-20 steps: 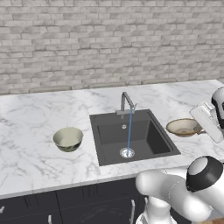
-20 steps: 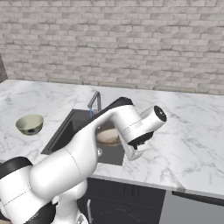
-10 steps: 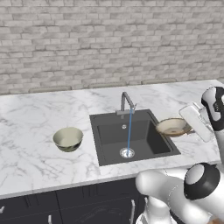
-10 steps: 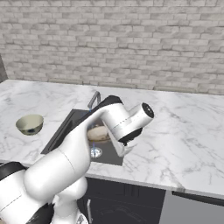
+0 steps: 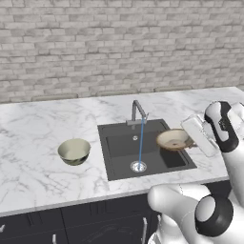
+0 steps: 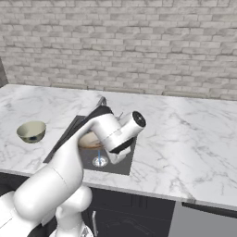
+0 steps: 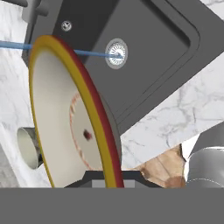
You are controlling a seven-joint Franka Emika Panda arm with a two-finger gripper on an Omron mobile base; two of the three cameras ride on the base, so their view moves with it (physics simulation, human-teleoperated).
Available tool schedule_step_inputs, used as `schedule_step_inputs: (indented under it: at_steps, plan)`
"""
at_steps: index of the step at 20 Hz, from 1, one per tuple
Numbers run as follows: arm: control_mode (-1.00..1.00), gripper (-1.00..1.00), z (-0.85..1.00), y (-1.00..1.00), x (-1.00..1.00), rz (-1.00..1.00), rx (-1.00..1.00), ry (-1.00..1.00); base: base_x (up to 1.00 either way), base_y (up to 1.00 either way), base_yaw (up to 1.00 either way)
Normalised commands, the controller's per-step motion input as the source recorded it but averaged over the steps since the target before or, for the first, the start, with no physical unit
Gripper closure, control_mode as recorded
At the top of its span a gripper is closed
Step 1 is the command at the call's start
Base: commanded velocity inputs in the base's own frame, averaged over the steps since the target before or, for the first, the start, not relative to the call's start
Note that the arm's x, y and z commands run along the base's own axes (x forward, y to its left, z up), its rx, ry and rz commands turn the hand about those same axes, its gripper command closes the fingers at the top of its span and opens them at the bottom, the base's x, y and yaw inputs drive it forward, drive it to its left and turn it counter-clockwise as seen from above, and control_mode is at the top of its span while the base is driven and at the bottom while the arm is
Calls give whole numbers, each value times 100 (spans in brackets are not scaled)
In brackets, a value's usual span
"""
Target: Rinse each bowl for a few seconds and place them down in the sink or on the counter.
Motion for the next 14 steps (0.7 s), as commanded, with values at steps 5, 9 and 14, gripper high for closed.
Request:
schedule_step_inputs:
  at_steps: [5, 9, 14]
  plan:
    - [-100, 100, -12, 28, 27, 0, 3, -2, 0, 0, 0]
    - [-100, 100, -15, 25, 34, 0, 2, 0, 0, 0, 0]
    - [-100, 100, -18, 11, 38, 0, 2, 0, 0, 0, 0]
